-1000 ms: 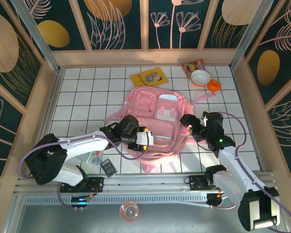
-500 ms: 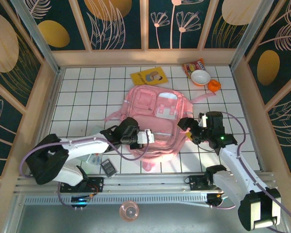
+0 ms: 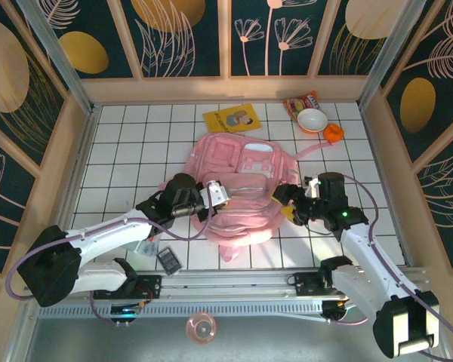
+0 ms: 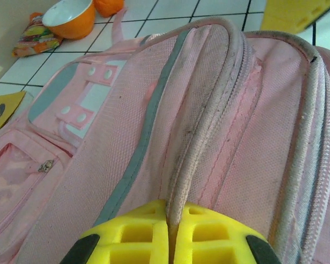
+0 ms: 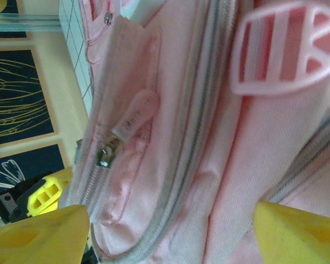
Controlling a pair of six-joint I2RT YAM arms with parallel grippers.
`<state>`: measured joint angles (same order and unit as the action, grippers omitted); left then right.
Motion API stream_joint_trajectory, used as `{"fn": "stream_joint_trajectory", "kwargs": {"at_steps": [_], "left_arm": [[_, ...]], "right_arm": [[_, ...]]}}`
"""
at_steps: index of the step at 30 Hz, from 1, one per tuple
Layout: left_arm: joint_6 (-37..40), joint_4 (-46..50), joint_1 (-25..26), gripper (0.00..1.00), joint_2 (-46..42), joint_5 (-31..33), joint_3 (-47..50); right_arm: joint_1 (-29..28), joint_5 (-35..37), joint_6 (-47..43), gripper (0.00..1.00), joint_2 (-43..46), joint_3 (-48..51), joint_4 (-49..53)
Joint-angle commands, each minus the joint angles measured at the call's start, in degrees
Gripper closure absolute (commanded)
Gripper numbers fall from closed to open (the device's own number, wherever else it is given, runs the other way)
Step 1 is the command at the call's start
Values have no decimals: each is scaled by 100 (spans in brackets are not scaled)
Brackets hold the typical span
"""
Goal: Pack the student bag
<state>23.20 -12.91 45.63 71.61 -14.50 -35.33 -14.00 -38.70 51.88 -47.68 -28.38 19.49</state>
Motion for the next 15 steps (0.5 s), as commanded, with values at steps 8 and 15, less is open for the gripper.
{"fn": "stream_joint_trajectory", "kwargs": {"at_steps": [8,15], "left_arm": [[-382,-858,-81,100,-135,17,-131],[-263,-880,-80,100,-65,70,-167]], "right_arm": [[-137,29,569,22,532,-179,3],[-267,-41,618,28,227,-929,-2]]}}
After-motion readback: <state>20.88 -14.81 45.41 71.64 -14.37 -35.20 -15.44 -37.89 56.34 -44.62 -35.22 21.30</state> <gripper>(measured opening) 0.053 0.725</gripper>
